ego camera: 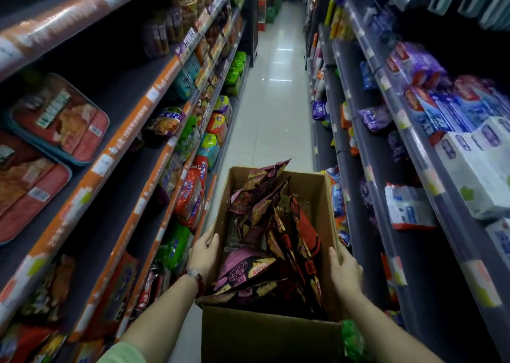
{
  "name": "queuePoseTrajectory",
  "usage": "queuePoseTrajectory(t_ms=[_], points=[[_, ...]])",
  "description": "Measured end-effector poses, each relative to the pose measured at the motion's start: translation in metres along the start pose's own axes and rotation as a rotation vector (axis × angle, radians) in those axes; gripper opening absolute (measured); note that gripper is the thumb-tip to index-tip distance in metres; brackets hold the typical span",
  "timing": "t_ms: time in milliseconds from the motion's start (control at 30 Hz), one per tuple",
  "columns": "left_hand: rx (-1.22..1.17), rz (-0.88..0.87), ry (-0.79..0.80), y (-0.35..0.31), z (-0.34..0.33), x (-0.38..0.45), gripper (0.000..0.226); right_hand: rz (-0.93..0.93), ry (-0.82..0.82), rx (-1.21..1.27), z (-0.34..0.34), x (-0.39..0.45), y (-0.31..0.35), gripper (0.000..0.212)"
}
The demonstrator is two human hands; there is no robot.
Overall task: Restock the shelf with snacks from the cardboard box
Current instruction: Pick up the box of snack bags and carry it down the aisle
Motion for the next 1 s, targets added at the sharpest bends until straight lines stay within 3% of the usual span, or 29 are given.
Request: queuePoseTrajectory(t_ms=[433,733,1000], points=[[0.03,0.049,-0.117,-0.103,-0.014,0.159,0.045,0.104,0.1,-0.004,-0.013,0.196,0.125,0.045],[-0.051,0.05,-0.056,-0.162,-0.027,0.336,0.044,0.107,0.081,-0.014,-0.064,0.345,0.216,0.039],[0.02,0.062,-0.014,-0.234,-0.033,0.482,0.045,0.059,0.001,-0.03,-0.082,0.45,0.293,0.038]])
Point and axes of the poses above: each hand's wrist, its own x-axis towards the middle knuckle, its own z-axis out of the back of the hand, y = z × x, the point moved 5 cm from there along x, towards the middle knuckle, and after that the axes turned 3 degrees about z, right-handed, at the moved point
